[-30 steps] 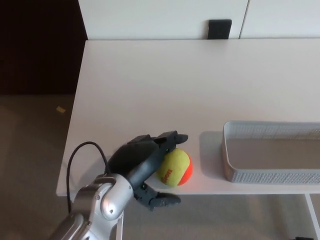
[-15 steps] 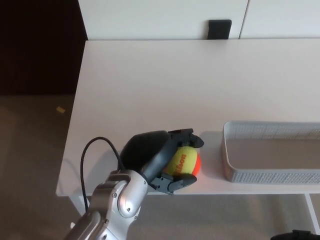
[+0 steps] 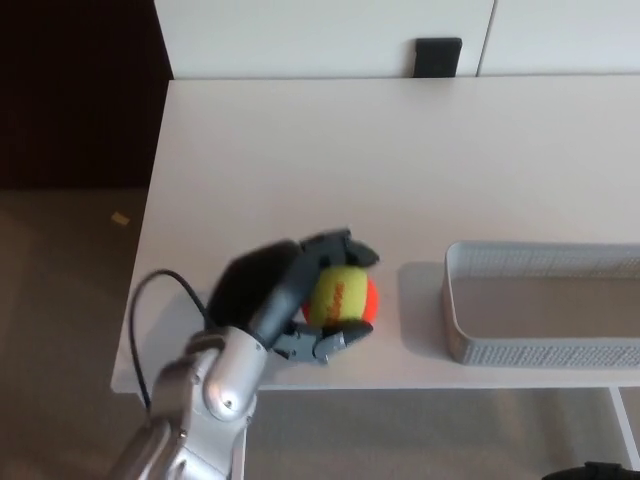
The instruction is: The robot walk towards a table in front and uses its left hand to pickup a tennis ball on the left side and put it in a container on the right hand side
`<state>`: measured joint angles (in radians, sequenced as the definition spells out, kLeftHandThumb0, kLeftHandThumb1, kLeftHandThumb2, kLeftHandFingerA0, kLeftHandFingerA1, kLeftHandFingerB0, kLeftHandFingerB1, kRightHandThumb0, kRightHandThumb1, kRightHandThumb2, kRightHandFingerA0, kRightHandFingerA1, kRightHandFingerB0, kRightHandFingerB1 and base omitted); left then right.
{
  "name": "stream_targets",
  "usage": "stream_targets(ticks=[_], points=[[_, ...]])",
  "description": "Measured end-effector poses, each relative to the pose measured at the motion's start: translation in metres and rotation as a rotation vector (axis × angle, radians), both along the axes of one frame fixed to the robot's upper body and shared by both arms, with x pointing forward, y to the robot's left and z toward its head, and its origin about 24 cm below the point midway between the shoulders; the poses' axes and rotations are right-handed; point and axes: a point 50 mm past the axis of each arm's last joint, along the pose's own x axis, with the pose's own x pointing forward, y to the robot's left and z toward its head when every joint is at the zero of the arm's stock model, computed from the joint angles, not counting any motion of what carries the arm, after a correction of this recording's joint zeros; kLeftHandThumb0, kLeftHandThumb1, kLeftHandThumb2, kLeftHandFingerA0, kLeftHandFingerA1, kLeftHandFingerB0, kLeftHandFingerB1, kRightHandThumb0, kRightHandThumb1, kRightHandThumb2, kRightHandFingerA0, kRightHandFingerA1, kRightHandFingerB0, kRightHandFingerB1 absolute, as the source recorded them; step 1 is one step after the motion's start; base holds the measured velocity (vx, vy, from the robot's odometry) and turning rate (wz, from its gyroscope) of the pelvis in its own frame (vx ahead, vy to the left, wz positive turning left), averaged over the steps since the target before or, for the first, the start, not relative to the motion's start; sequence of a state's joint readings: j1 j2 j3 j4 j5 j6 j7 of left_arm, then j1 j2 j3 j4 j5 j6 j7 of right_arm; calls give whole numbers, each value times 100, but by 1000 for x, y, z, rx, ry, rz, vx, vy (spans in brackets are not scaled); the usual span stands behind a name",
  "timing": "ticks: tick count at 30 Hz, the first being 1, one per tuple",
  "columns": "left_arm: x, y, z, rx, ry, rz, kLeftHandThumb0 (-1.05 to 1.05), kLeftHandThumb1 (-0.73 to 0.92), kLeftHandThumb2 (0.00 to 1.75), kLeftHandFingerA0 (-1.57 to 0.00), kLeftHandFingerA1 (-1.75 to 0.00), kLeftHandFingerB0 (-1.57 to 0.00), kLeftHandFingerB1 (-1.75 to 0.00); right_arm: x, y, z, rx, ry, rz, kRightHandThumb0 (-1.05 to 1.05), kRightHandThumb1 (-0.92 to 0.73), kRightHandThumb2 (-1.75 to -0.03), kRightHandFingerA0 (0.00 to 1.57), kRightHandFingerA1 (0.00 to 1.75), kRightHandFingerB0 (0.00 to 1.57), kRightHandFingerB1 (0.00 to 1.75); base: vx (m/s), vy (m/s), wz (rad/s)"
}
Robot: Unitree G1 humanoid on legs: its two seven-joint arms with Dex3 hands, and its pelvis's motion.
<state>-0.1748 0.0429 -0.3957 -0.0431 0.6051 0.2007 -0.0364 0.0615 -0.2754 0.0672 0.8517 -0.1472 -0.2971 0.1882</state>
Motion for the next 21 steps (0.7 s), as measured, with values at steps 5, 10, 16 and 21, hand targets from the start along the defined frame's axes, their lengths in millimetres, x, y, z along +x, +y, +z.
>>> stream_targets(ticks=[5,10,16,21], points=[[11,5,44,-73,-143,3,-7,62,74,-115,-124,-102,-88,0,-1,0,-1,4,-3,-52,-60,-59,84,46,65,42,0,0,0],[18,3,75,-115,-236,-19,-10,59,73,-101,-147,-101,-93,0,-1,-1,-1,7,-6,-53,-61,-60,82,45,63,41,0,0,0],[26,-21,102,-129,-309,-83,-16,61,70,-104,-140,-95,-88,1,-1,0,-3,6,-5,-55,-60,-60,84,46,65,41,0,0,0],[23,-67,107,-124,-312,-200,-20,65,72,-98,-148,-92,-92,3,-2,0,2,1,-13,-52,-58,-59,85,46,65,42,0,0,0]])
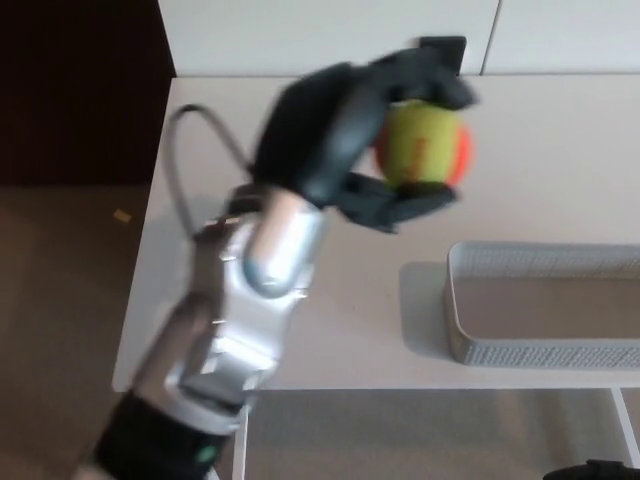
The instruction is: The robot walk towards a table in front and uses its left hand to pickup a tennis ball on the left side and put it in a container on the right hand side
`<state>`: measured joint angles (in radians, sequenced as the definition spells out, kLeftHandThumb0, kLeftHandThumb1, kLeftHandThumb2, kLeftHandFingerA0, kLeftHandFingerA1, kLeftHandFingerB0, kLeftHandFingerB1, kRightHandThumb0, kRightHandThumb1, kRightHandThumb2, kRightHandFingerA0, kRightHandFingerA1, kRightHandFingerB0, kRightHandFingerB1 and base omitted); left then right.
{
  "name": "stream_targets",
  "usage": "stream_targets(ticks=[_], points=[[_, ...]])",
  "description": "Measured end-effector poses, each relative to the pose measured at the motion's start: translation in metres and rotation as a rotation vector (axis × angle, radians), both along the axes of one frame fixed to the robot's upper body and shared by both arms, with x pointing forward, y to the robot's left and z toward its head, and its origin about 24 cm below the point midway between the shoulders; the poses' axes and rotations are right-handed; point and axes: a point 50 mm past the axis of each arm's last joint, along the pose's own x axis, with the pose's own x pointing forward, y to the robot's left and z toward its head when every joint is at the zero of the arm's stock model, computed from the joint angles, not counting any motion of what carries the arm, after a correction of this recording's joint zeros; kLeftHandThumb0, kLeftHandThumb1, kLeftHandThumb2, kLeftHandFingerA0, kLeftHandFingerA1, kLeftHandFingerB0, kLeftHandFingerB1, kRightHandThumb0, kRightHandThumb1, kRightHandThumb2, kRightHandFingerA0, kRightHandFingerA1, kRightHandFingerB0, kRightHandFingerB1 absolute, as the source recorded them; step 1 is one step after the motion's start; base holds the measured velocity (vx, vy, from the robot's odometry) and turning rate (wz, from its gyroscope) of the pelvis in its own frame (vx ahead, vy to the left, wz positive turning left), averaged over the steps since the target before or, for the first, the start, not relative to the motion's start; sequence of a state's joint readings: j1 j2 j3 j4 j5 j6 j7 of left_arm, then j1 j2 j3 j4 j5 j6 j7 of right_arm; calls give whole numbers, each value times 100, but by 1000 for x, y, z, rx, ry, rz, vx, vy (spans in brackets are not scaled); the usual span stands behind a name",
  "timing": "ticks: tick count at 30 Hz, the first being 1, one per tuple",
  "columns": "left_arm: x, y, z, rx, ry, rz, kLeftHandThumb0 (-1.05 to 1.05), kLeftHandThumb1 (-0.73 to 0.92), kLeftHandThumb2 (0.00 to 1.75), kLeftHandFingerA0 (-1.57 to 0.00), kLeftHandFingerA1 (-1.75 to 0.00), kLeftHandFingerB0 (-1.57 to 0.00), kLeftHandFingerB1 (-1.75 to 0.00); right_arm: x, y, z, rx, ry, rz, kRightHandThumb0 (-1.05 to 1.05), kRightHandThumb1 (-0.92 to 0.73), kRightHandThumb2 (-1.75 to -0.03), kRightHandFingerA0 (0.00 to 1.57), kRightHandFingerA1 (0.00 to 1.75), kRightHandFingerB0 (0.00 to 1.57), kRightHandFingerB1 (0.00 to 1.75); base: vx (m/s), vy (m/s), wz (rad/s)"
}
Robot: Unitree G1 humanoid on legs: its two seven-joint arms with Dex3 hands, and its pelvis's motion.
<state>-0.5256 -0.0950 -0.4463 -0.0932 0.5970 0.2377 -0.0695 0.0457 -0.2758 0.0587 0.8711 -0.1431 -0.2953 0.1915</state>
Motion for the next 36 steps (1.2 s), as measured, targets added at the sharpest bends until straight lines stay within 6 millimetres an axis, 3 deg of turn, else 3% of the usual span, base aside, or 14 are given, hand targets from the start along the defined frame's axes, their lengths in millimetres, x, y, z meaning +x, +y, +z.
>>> stream_targets(ticks=[3,6,7,12,13,16,17,22,23,24,25,27,28,36], points=[[-2,-16,-1,22,-5,-30,-27,77,64,-95,-153,-92,-66,0,-1,0,3,-1,-7,-51,-57,-58,85,46,67,43,0,0,0],[-5,-37,-8,64,3,-70,-27,77,64,-95,-153,-92,-66,1,-2,1,8,-5,-13,-51,-57,-58,85,46,67,43,0,0,0],[-5,-41,-10,75,4,-77,-20,72,69,-93,-159,-87,-89,1,-2,1,10,-6,-15,-51,-57,-58,86,47,67,44,0,0,0],[-7,-63,-22,128,17,-95,-19,72,66,-90,-163,-86,-85,3,-3,2,15,-10,-20,-51,-57,-58,86,47,67,43,0,0,0],[-7,-66,-24,136,17,-94,-16,72,65,-89,-165,-78,-109,3,-3,2,15,-11,-20,-51,-57,-59,87,47,67,43,0,0,0],[-4,-69,-33,174,17,-80,-16,72,65,-89,-165,-78,-109,4,-2,3,15,-14,-18,-51,-57,-59,87,47,67,43,0,0,0],[-4,-69,-35,181,19,-76,-21,75,66,-88,-165,-83,-89,4,-2,3,15,-15,-18,-53,-57,-59,87,47,67,43,0,0,0],[0,-69,-49,217,42,-53,-17,76,65,-85,-163,-79,-101,6,-1,4,16,-22,-11,-54,-57,-59,88,48,66,43,0,0,0],[0,-69,-50,220,44,-51,-18,75,66,-86,-149,-70,-52,7,-1,5,16,-23,-10,-53,-57,-59,87,47,66,43,0,0,0],[0,-69,-51,221,48,-49,-18,75,66,-86,-149,-70,-52,7,-1,5,16,-24,-9,-53,-57,-59,87,47,66,43,0,0,0],[1,-68,-51,220,52,-47,-52,61,58,-27,-37,-10,-26,7,-1,5,16,-24,-8,-54,-58,-59,85,46,66,42,0,0,0],[1,-69,-52,226,65,-47,-52,61,58,-27,-37,-10,-26,7,0,5,16,-23,-6,-54,-58,-59,85,46,66,42,0,0,0],[1,-68,-53,239,86,-42,-75,46,78,0,-1,0,-2,7,0,5,16,-23,-4,-55,-58,-59,85,46,66,42,0,0,0],[4,-64,-62,313,208,-11,-82,46,86,0,0,0,-2,7,1,4,16,-21,4,-54,-58,-59,85,46,65,42,0,0,0]])
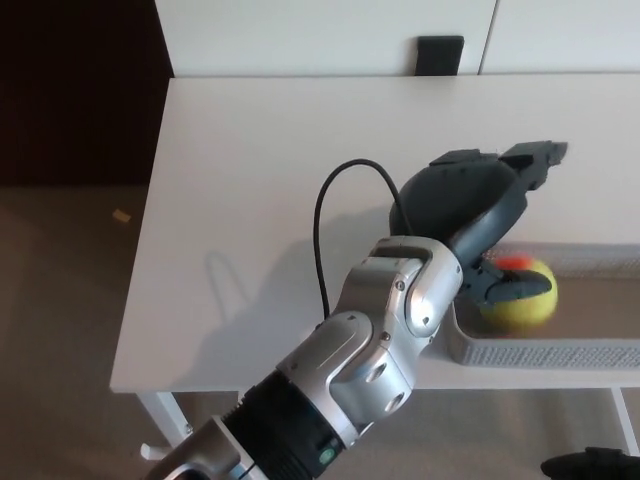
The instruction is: The robot walk towards a table in front and uses its left hand to pickup a tennis ball on the left side and put it in a container on the right hand side
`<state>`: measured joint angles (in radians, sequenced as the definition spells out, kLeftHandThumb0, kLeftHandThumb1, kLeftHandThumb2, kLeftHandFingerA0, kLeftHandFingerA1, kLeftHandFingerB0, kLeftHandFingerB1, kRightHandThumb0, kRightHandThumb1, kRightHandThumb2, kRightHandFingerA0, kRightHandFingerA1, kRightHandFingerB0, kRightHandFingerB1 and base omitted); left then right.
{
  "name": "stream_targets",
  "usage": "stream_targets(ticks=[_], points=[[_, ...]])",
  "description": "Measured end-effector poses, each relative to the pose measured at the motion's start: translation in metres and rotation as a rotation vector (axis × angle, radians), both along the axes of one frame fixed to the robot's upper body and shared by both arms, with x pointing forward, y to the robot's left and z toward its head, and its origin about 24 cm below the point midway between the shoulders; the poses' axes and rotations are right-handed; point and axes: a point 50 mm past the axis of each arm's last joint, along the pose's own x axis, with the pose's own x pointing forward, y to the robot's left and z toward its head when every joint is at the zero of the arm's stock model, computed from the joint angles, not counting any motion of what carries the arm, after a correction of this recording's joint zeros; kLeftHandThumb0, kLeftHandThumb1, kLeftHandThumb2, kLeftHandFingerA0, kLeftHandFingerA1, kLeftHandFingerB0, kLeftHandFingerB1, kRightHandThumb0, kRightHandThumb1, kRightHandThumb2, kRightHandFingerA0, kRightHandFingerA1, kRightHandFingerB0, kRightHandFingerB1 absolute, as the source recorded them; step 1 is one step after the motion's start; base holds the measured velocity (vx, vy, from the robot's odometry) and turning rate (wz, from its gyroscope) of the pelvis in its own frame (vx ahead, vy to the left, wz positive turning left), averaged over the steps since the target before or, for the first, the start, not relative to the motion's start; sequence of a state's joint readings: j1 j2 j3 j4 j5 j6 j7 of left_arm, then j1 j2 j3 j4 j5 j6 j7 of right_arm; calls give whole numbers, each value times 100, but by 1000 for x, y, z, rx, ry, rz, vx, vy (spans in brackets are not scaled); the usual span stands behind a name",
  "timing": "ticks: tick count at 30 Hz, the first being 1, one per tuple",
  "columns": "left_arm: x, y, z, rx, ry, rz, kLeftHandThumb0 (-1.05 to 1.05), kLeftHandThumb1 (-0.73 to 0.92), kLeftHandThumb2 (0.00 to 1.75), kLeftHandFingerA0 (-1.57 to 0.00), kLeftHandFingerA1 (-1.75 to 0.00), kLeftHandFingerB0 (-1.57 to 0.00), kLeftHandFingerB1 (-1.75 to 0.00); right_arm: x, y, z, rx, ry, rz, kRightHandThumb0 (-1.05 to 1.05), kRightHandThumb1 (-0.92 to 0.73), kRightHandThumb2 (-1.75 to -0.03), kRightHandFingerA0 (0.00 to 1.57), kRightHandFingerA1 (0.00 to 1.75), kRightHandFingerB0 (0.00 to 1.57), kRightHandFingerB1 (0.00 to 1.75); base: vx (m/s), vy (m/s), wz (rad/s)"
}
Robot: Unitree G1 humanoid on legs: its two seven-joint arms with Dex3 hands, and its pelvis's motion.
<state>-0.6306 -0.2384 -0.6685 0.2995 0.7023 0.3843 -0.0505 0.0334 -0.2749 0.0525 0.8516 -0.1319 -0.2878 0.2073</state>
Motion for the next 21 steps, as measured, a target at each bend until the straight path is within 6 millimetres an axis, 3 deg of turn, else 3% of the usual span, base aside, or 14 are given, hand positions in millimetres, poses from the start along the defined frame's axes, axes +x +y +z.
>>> stream_targets(ticks=[10,11,12,15,16,19,20,21], points=[[-5,-1,5,30,52,-11,-91,51,92,0,0,0,-1,2,2,2,0,-9,11,-54,-57,-59,86,48,66,43,0,0,0],[-5,-1,7,26,49,-15,-96,52,77,0,-9,0,-10,2,2,2,0,-8,11,-53,-58,-59,82,46,66,43,0,0,0],[-6,-1,8,21,47,-16,-96,52,77,0,-9,0,-10,2,2,2,0,-9,11,-53,-58,-59,82,46,66,43,0,0,0],[-13,9,17,-35,19,-19,-95,53,77,0,-9,0,-11,0,2,1,3,-7,10,-53,-58,-59,84,46,67,43,0,0,0],[-16,12,18,-53,13,-19,-83,51,91,-5,-17,-9,-13,-2,2,0,3,-2,9,-54,-58,-59,85,47,67,42,0,0,0],[-24,25,23,-107,-1,-13,-83,51,91,-5,-17,-9,-13,-5,2,-1,3,6,8,-54,-58,-59,85,47,67,42,0,0,0],[-28,32,26,-133,-7,-10,-89,49,76,-10,-29,-10,-23,-6,2,-1,3,7,8,-53,-60,-59,83,45,66,42,0,0,0],[-31,37,28,-153,-12,-7,-89,49,76,-10,-29,-10,-23,-6,2,-2,3,8,8,-53,-60,-59,83,45,66,42,0,0,0]])
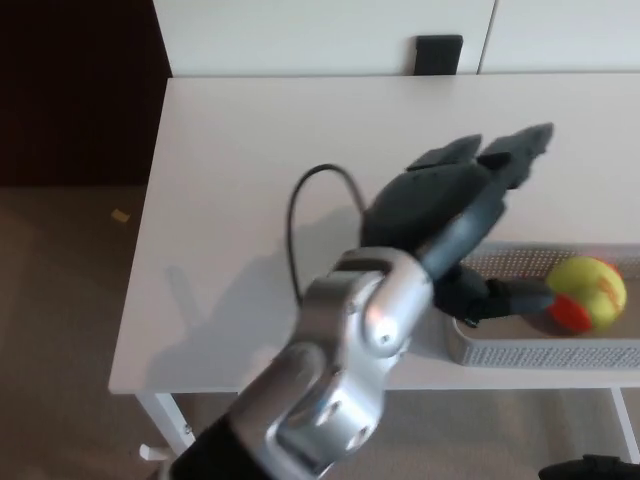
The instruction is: The robot walk towards a table in front and uses its left hand to pickup a tennis ball on the left side and put it in a container on the right hand side
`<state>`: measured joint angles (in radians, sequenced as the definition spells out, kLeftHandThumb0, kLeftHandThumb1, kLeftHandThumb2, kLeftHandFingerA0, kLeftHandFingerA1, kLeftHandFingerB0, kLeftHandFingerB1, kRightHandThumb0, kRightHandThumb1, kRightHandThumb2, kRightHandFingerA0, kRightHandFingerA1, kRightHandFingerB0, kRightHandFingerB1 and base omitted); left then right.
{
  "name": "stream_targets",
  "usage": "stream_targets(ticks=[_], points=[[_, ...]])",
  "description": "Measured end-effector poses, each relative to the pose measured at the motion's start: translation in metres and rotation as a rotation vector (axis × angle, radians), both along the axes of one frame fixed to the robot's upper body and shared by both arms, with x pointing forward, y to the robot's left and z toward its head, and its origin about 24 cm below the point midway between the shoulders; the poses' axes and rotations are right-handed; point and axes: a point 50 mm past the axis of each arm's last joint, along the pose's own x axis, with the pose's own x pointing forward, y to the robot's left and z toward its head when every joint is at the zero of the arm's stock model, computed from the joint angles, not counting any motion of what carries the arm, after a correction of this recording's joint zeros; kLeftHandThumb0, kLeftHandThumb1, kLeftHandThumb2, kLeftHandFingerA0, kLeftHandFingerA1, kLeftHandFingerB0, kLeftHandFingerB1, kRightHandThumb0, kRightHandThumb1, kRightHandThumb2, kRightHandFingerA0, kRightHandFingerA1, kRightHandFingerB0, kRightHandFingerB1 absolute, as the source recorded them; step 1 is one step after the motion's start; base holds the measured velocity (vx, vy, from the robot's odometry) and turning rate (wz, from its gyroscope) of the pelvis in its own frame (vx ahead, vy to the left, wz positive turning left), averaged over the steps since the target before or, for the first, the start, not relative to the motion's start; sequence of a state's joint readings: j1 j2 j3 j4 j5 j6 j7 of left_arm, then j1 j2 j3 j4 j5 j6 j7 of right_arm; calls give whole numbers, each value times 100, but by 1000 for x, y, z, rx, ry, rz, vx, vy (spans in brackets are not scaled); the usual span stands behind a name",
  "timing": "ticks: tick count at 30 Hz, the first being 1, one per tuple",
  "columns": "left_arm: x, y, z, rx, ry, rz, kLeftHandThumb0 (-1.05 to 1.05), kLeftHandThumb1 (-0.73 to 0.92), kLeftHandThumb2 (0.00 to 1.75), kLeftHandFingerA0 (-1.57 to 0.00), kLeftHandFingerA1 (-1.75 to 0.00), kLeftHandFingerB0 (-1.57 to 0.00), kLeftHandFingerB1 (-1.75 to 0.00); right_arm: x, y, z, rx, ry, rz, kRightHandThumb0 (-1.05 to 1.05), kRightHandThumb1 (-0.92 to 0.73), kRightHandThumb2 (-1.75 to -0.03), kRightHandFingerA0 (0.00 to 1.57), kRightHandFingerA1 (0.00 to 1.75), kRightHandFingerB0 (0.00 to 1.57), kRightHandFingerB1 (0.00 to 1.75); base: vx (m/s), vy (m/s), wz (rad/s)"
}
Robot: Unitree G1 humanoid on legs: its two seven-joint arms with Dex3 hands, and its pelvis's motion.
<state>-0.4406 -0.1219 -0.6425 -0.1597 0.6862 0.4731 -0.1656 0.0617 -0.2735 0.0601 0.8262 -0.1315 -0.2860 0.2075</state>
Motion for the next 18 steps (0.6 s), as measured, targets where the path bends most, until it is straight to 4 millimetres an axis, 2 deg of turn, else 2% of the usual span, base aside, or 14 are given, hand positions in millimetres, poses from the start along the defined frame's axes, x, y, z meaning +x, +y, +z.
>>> stream_targets(ticks=[1,2,5,7,8,9,12,13,14,16,18], points=[[-3,5,1,-16,-1,3,-89,49,76,-10,-29,-10,-23,0,0,0,0,0,1,-53,-60,-59,83,45,66,42,0,0,0],[-6,9,2,-33,-1,6,-79,47,84,-7,-32,-11,-37,0,0,0,0,0,1,-55,-59,-59,85,47,66,42,0,0,0],[-15,27,0,-83,19,22,-79,47,84,-7,-32,-11,-37,0,1,0,0,0,4,-55,-59,-59,85,47,66,42,0,0,0],[-26,51,-9,-123,67,57,-78,46,81,-5,-28,-13,-38,-1,1,0,0,3,4,-54,-59,-59,83,46,65,42,0,0,0],[-33,64,-14,-138,93,77,-75,43,78,-9,-38,-19,-39,-1,1,-1,-1,3,6,-53,-58,-58,81,45,64,41,0,0,0],[-35,68,-16,-144,104,84,-75,43,78,-9,-38,-19,-39,-1,1,-1,0,3,6,-53,-58,-58,81,45,64,41,0,0,0],[-53,99,-35,-173,213,149,-78,44,79,-17,-38,-22,-39,-1,1,-1,-1,4,9,-52,-57,-58,83,46,65,42,0,0,0],[-58,106,-41,-179,248,167,-81,58,59,-24,-29,-29,-30,-1,1,-1,-1,5,10,-51,-58,-58,83,45,64,41,0,0,0],[-60,110,-45,-181,271,178,-81,58,59,-24,-29,-29,-30,-1,1,-1,-2,5,10,-51,-58,-58,83,45,64,41,0,0,0],[-75,131,-65,-196,397,238,-81,58,59,-24,-29,-29,-30,-2,2,-1,-2,7,12,-51,-58,-58,83,45,64,41,0,0,0],[-85,142,-76,-208,470,273,-74,52,57,-30,-32,-36,-32,-2,2,-1,-3,9,14,-52,-59,-59,82,45,64,41,0,0,0]])
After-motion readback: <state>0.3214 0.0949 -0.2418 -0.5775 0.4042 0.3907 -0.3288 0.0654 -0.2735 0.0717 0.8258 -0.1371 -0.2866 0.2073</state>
